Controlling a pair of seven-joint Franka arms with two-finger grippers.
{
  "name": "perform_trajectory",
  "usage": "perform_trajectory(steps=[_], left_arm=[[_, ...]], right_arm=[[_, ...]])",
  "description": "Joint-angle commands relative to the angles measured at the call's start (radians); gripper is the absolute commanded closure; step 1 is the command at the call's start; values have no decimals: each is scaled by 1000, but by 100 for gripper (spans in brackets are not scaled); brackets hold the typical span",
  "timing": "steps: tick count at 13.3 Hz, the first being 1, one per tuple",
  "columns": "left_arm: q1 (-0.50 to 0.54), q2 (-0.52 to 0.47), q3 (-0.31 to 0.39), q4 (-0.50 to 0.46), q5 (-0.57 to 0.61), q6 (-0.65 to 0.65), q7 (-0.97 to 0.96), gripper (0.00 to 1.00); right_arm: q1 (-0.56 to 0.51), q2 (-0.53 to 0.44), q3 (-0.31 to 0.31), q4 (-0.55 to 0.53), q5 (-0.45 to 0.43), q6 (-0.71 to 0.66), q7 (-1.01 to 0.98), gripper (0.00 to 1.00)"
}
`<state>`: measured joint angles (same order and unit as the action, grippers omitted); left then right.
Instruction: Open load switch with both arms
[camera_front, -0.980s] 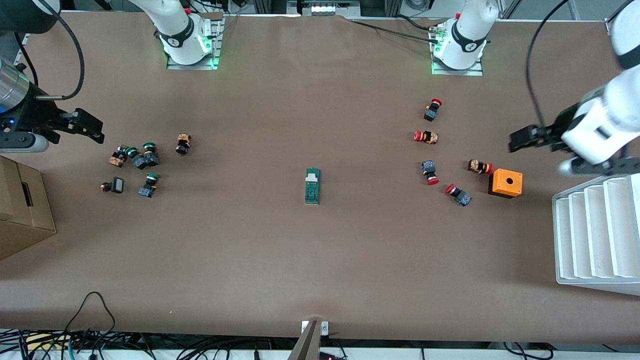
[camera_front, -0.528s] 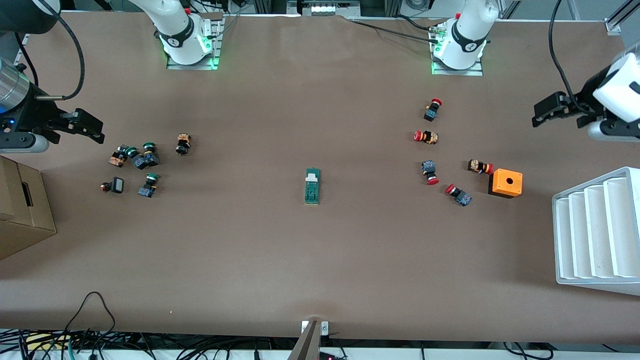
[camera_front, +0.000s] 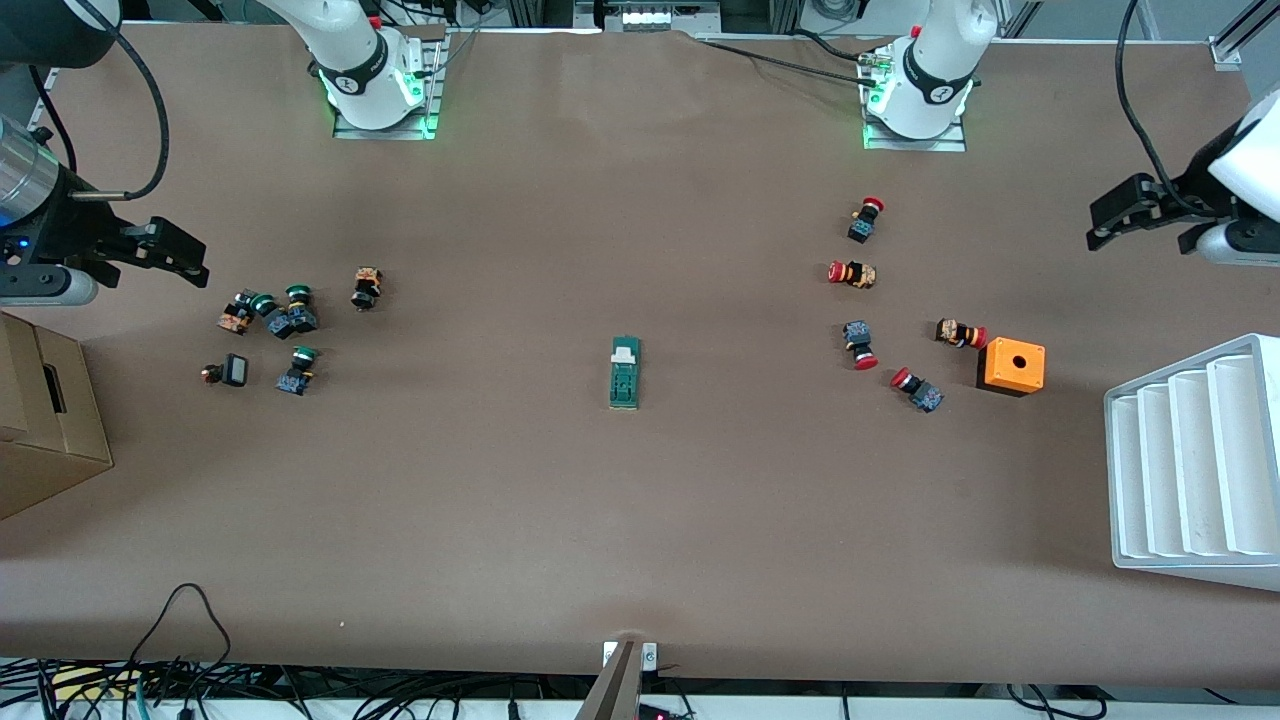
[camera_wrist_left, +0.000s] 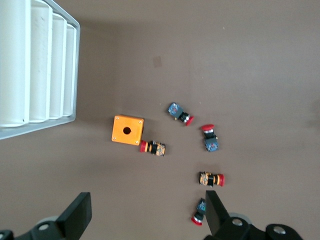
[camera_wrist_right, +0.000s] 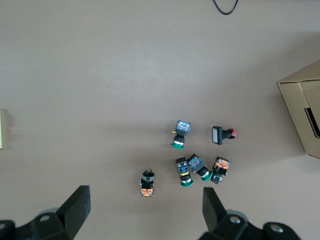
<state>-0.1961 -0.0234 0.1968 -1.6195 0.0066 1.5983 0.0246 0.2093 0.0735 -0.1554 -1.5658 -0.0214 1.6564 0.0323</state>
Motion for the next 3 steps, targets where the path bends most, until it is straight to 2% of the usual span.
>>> perform_trajectory(steps=[1, 3], left_arm=[[-6, -39, 24, -60, 16, 45, 23, 0], [-6, -39, 32, -60, 16, 45, 25, 0]], right_arm=[[-1, 5, 4, 18, -9, -7, 8, 1], [-2, 6, 4, 18, -9, -6, 6, 1]])
